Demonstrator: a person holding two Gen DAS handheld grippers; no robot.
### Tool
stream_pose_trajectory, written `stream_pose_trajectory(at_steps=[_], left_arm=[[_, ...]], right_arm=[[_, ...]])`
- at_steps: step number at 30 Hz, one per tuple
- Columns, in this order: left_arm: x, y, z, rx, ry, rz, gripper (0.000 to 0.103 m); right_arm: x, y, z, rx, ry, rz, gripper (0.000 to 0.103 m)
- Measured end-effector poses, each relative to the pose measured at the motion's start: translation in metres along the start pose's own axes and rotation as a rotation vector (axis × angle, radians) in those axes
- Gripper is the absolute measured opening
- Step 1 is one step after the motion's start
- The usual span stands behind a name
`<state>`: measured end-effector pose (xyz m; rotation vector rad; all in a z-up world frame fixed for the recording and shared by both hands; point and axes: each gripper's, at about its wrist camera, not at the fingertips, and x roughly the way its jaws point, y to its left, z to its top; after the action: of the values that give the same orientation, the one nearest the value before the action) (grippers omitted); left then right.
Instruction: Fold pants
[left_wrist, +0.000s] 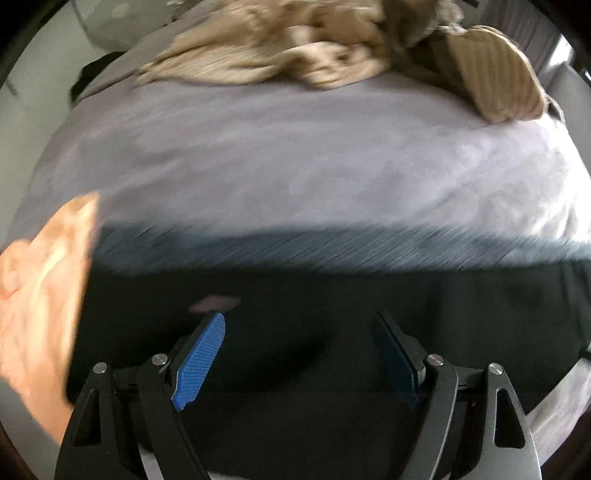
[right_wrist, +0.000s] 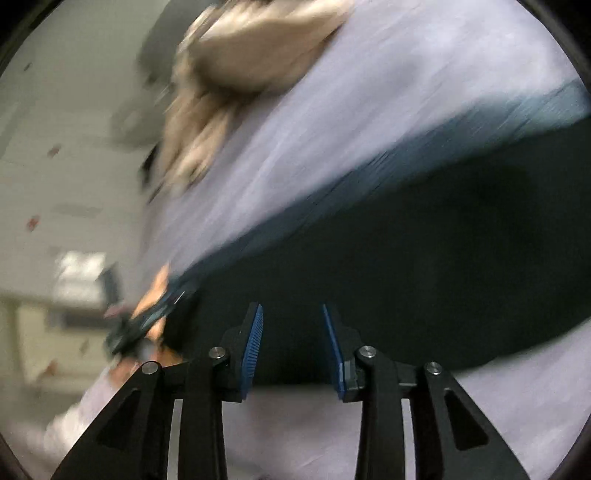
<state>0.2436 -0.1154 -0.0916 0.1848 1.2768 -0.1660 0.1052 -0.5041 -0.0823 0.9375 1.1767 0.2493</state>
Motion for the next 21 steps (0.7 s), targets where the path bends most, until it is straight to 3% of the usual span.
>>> stream_pose_trajectory(at_steps=[2,5,6,8,11,17,18,19,21], left_arm=[[0.002,0.028,-0.018,-0.018,0.010,0.050,0.083],[0.014,0.072,-0.035,-0.079,0.028,0.069,0.087],[0.019,0.080,-0.038,-0.092,0.029,0.072,0.098],[0.027,0.091,-0.043,-0.096,0.029,0.033,0.098],[0.032,0.088,-0.041,-0.064,0.022,0.038,0.100],[0.038,0.092,-0.042,-0.061,0.017,0.020,0.101],[0.038,0.093,-0.041,-0.058,0.019,0.017,0.101],[0.039,0.096,-0.041,-0.055,0.020,0.013,0.101],[0.040,0.101,-0.039,-0.049,0.020,0.009,0.101]], right_arm=[[0.044,0.015,-0.035,0.050,0.117,0.118,0.037],[0.105,0.029,-0.071,0.100,0.208,0.161,0.038],[0.118,0.029,-0.077,0.132,0.213,0.188,0.038],[0.139,0.027,-0.083,0.203,0.198,0.229,0.038],[0.145,0.022,-0.084,0.254,0.155,0.258,0.038],[0.162,0.027,-0.074,0.293,0.113,0.258,0.037],[0.159,0.030,-0.072,0.291,0.112,0.250,0.029],[0.156,0.035,-0.069,0.281,0.115,0.235,0.005],[0.144,0.049,-0.063,0.235,0.097,0.239,0.003]])
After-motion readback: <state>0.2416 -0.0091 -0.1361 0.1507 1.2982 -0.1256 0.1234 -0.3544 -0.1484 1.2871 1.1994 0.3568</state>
